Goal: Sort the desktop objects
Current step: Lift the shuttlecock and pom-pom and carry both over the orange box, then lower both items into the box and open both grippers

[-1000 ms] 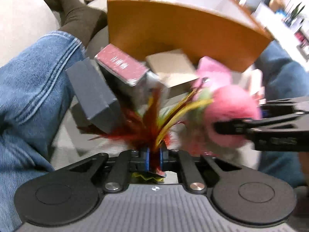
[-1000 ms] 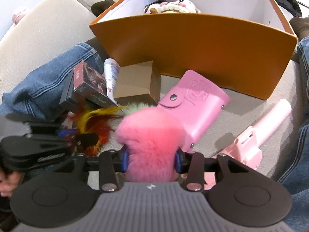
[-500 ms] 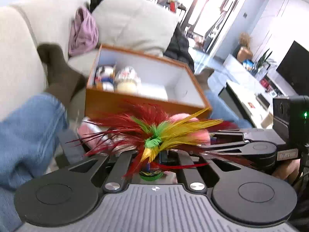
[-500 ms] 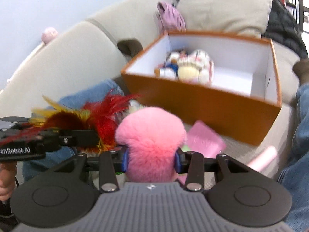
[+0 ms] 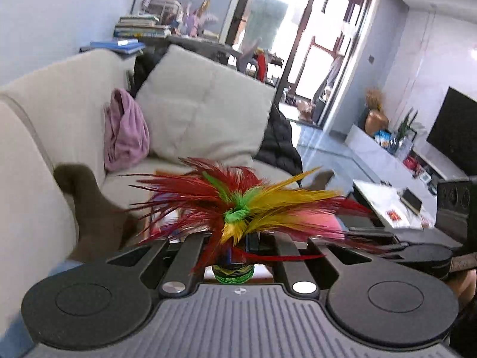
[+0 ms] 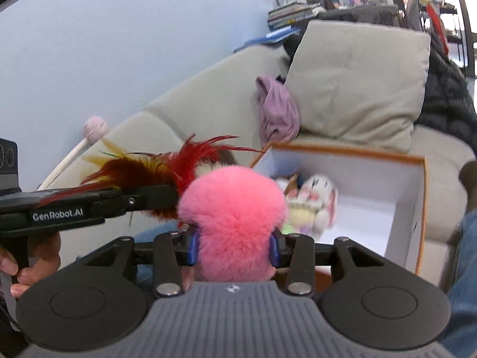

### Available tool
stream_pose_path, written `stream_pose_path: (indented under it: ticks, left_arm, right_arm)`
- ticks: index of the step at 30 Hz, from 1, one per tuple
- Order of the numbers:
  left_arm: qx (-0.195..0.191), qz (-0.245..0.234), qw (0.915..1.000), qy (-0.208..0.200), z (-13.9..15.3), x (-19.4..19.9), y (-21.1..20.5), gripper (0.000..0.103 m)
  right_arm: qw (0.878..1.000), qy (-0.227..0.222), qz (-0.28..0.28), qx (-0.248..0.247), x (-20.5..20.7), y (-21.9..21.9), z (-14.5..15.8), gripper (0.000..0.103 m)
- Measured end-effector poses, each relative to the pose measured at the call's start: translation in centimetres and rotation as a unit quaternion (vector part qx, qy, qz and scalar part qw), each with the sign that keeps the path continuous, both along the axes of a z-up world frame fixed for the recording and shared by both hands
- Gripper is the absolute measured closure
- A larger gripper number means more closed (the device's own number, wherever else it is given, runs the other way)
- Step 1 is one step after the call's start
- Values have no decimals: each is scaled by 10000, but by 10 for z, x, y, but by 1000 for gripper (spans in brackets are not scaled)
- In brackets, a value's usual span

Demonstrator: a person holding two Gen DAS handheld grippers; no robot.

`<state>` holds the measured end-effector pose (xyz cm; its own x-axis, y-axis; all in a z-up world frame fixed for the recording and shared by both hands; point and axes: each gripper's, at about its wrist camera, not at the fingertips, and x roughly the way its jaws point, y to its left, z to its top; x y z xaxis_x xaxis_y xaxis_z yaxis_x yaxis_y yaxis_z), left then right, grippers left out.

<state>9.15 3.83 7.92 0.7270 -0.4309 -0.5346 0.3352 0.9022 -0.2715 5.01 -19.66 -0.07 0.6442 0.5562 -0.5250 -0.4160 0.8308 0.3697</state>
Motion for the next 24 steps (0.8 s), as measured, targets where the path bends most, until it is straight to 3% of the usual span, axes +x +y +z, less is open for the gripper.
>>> stream_pose_path:
  ticks: [6,9,17,24]
  left_arm:
    - [-227,131,9997,-10,-4,42,10,95]
    - [-169,86,9995,247,-23,63,5,95]
    - [536,-207,9960,689,-90,79,-13,95]
    - [979,-228,9921,745,-109,72,-10,94]
  right_arm:
    - [9994,231,-254,75,52,-4,-12,59]
    - [9978,580,-319,39,73,-3,-31,58]
    - [9846,1745,-50,50,115,9,-99,58]
    - [9763,2155,-70,195,132,15,-124,58]
